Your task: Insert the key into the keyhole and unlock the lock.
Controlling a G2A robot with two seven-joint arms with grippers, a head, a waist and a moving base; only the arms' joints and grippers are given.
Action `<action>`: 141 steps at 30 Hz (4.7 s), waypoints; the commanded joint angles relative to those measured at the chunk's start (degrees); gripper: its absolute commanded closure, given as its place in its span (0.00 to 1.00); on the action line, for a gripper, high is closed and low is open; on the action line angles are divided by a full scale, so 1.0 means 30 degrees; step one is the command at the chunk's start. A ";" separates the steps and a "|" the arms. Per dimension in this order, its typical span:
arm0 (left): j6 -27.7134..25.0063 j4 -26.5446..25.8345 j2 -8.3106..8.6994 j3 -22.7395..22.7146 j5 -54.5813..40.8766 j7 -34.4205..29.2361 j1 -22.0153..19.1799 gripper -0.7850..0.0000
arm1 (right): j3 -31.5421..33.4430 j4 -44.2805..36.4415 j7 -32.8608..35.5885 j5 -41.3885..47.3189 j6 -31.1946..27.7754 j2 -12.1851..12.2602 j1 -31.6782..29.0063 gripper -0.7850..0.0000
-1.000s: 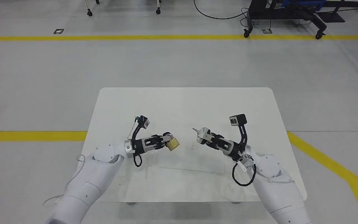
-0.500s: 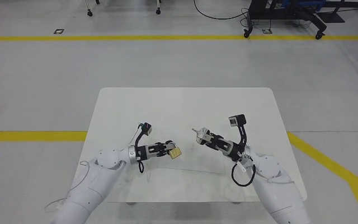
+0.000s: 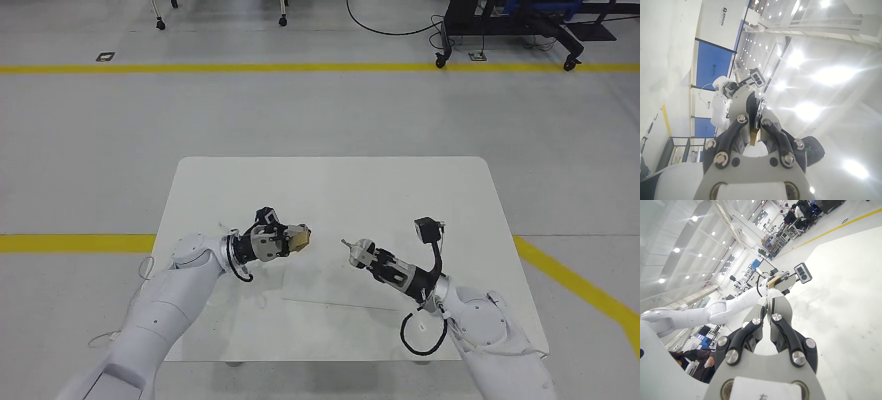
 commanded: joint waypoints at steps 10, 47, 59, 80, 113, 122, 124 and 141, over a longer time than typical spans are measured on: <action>-0.0014 -0.0021 0.0011 -0.0013 -0.0015 -0.0017 0.0036 1.00 | 0.0067 -0.0458 -0.0468 -0.0871 0.0317 0.0022 -0.0366 1.00; -0.1596 -0.4999 0.0037 0.0235 0.6620 1.0136 0.0119 1.00 | -0.1090 -0.0730 -0.4347 0.0276 0.3864 -0.0461 -0.0556 1.00; 0.1010 -0.4860 -0.0551 0.0496 0.5379 1.0448 -0.0550 1.00 | -0.2628 -0.0391 -0.2983 0.4872 0.7948 -0.0871 0.0758 1.00; 0.1128 -0.4787 -0.0706 -0.0053 0.6135 1.1109 -0.0484 1.00 | -0.2584 -0.0522 -0.5200 0.4390 0.8050 -0.1136 0.0509 1.00; 0.3091 -0.7266 -0.0251 -0.1114 0.8381 1.2709 0.0819 1.00 | -0.3395 -0.0815 -0.6287 0.5597 1.0574 -0.1560 0.0515 1.00; 0.3542 -0.7486 -0.0227 -0.1362 0.8510 1.2470 0.1042 1.00 | -0.3526 -0.0380 -0.6352 0.5952 1.0854 -0.1736 0.0861 1.00; 0.3568 -0.7424 -0.0247 -0.1391 0.8453 1.2422 0.1052 1.00 | -0.3569 -0.0249 -0.6397 0.5862 1.0956 -0.1770 0.0962 1.00; 0.4022 -0.7125 -0.0404 -0.1378 0.8671 1.2190 0.0952 1.00 | -0.3739 0.0176 -0.7007 0.5464 1.1275 -0.2053 0.1308 1.00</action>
